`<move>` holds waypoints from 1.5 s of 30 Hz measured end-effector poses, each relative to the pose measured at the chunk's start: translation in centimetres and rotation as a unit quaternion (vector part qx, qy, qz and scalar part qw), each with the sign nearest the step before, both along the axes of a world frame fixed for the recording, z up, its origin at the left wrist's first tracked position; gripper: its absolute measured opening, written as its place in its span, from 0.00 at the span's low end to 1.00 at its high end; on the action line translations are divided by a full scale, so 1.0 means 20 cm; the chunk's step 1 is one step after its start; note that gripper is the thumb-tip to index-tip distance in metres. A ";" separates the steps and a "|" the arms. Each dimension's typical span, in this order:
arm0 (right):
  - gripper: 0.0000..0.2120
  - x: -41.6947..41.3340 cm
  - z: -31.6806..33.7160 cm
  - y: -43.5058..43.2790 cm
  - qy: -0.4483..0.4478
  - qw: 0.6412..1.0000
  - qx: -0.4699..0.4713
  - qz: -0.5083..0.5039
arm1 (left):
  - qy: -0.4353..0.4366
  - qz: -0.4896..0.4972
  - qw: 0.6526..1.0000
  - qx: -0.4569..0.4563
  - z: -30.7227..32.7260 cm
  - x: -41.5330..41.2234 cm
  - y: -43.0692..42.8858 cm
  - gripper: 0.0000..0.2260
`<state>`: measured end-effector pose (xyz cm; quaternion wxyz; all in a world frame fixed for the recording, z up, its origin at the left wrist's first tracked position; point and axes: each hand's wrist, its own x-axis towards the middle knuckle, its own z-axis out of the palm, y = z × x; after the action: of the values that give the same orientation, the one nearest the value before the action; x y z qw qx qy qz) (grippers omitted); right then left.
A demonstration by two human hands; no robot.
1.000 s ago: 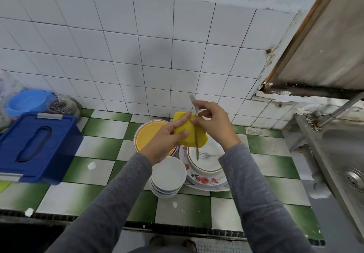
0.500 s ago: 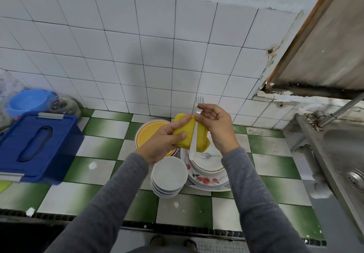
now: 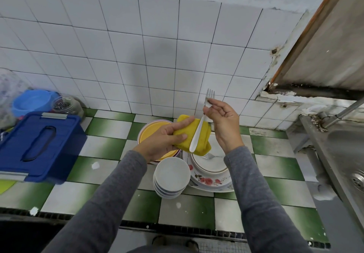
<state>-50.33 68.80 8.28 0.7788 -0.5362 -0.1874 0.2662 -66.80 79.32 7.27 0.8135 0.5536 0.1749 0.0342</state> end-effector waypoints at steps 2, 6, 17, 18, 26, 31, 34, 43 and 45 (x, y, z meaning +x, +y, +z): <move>0.15 0.02 0.01 0.00 0.006 1.000 0.011 -0.022 | 0.019 -0.028 0.999 0.018 -0.01 -0.01 0.00 0.22; 0.16 0.02 0.02 0.00 0.001 1.000 0.010 -0.016 | 0.015 -0.004 1.000 0.013 0.01 0.00 0.00 0.21; 0.15 0.03 0.02 0.00 0.004 0.999 0.003 -0.032 | 0.025 -0.021 0.999 0.007 0.02 0.00 0.01 0.21; 0.15 0.02 0.01 0.00 0.001 1.000 -0.001 -0.027 | 0.020 -0.011 1.000 0.002 0.02 0.01 0.01 0.21; 0.15 0.01 0.01 0.00 0.026 0.999 0.009 -0.036 | 0.035 -0.047 0.998 0.000 0.03 0.00 0.01 0.21; 0.14 0.00 -0.01 0.00 0.061 0.998 0.018 -0.018 | 0.003 0.004 0.999 -0.034 0.02 0.02 0.00 0.21; 0.15 0.01 0.00 0.00 0.047 0.999 0.010 -0.019 | 0.011 -0.016 1.000 -0.013 0.01 0.02 0.01 0.22; 0.16 -0.01 -0.02 -0.02 -0.066 0.995 -0.071 0.028 | 0.023 0.111 0.994 -0.001 -0.01 0.10 -0.03 0.22; 0.16 -0.03 -0.05 -0.02 -0.094 0.990 -0.098 0.037 | 0.029 0.136 0.990 0.010 -0.01 0.11 -0.03 0.23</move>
<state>-51.03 68.36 7.21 0.6907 -0.6256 -0.2526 0.2603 -64.65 78.63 7.12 0.7904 0.5333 0.2721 0.1300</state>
